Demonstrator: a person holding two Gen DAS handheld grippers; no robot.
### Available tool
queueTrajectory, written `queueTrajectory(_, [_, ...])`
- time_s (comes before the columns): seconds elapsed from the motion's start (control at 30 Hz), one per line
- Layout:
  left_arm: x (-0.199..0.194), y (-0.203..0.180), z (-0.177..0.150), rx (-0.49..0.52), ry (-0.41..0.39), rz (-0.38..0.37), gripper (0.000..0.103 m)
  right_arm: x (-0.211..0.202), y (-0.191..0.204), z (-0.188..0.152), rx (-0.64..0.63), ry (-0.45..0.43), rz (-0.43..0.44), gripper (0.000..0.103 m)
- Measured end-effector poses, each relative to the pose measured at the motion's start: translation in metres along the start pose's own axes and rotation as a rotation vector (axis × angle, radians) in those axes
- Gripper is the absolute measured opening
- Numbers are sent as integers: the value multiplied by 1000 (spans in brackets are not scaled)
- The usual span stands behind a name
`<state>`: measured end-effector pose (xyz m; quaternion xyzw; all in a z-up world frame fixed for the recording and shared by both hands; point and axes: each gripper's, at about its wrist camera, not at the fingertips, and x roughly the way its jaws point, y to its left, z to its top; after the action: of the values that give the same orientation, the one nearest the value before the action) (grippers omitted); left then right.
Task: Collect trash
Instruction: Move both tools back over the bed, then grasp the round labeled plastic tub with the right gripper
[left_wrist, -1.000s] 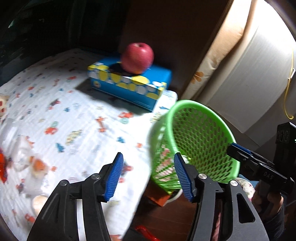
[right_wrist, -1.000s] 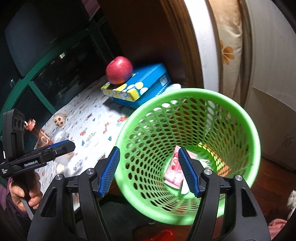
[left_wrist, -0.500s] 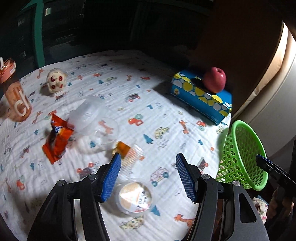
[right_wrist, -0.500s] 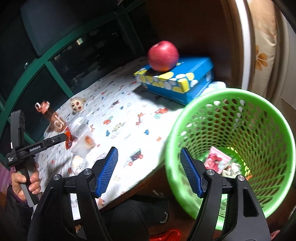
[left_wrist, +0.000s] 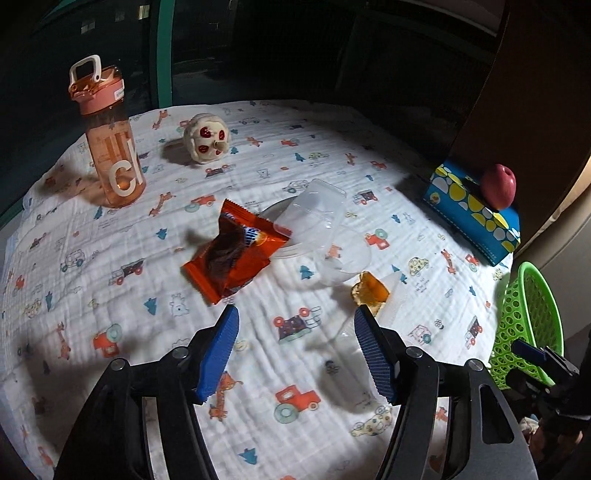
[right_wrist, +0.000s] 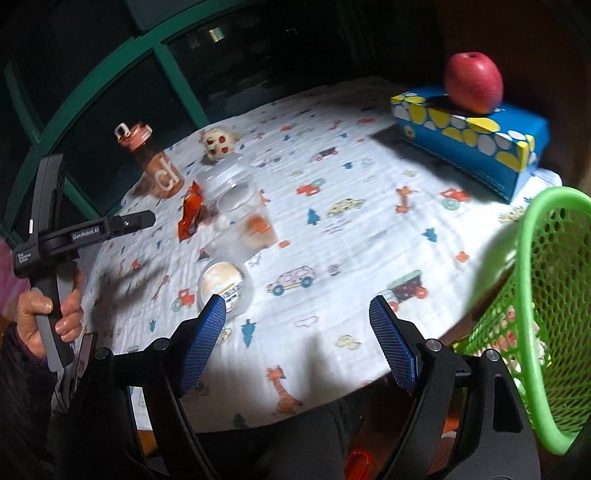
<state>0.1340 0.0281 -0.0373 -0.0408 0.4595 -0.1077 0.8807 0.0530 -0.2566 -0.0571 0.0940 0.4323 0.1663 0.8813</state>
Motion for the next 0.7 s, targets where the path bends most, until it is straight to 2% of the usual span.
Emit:
queueTrajectory(0.13, [3, 15, -2, -5, 12, 19, 63, 22, 32, -1, -76, 29, 19, 86])
queueTrajectory(0.27, [8, 29, -3, 0, 17, 42, 70, 45, 58, -4, -145, 67, 32, 88])
queueTrajectory(0.33, [11, 35, -3, 3, 26, 34, 71, 56, 66, -4, -172, 83, 26, 89])
queueTrajectory(0.4, [16, 39, -3, 12, 33, 35, 78, 66, 75, -4, -203, 95, 13, 89])
queueTrajectory(0.7, [45, 50, 4, 60, 71, 18, 85, 104, 86, 0, -257, 146, -41, 90])
